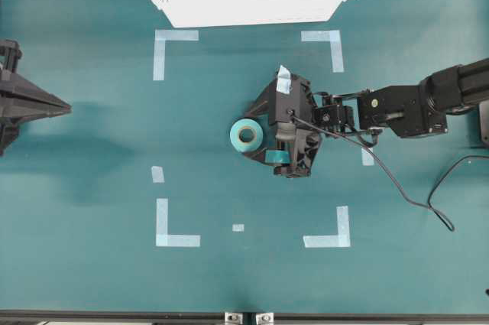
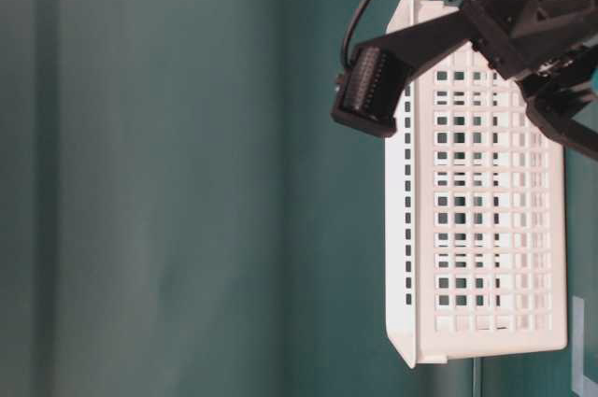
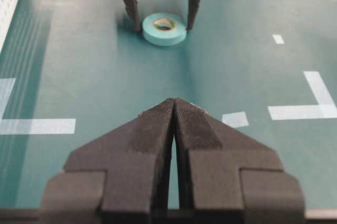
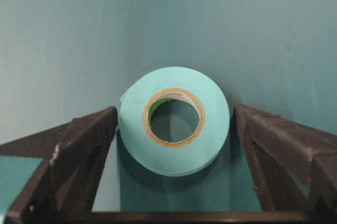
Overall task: Put the tape in the middle into the white basket.
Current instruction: 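Close the right gripper on the tape roll's edge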
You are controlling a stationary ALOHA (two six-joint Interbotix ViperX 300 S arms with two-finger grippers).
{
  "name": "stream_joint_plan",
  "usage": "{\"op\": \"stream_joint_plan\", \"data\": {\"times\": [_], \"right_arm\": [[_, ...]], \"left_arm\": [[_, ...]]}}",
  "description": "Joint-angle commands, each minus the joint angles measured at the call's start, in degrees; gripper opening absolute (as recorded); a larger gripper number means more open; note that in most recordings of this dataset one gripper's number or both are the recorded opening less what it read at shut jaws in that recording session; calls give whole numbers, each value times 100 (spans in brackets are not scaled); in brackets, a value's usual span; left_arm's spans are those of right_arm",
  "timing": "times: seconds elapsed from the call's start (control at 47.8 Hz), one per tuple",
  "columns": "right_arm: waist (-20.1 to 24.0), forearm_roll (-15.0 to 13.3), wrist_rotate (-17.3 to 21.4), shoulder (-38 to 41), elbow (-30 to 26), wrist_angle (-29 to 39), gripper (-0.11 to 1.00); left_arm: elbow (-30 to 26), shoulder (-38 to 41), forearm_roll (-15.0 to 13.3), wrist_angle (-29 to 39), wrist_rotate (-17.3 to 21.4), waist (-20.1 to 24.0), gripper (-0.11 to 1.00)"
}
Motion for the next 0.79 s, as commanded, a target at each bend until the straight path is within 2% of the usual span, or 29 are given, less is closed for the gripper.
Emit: {"op": "stream_joint_plan", "data": {"times": [0.0, 0.376, 0.46, 0.565, 0.774], "right_arm": [[26, 0, 9, -53, -88, -26, 97], [18, 0, 9, -26, -114, 0, 94], [26, -9, 9, -35, -123, 0, 88], [26, -9, 9, -35, -149, 9, 67], [18, -9, 9, -97, -167, 18, 67]], "left_arm": [[-79, 44, -9, -53, 0, 18, -11], [-70, 44, -9, -53, 0, 18, -11], [-79, 44, -9, -53, 0, 18, -11], [-70, 44, -9, -62, 0, 18, -11], [-79, 44, 0, -53, 0, 18, -11]]}}
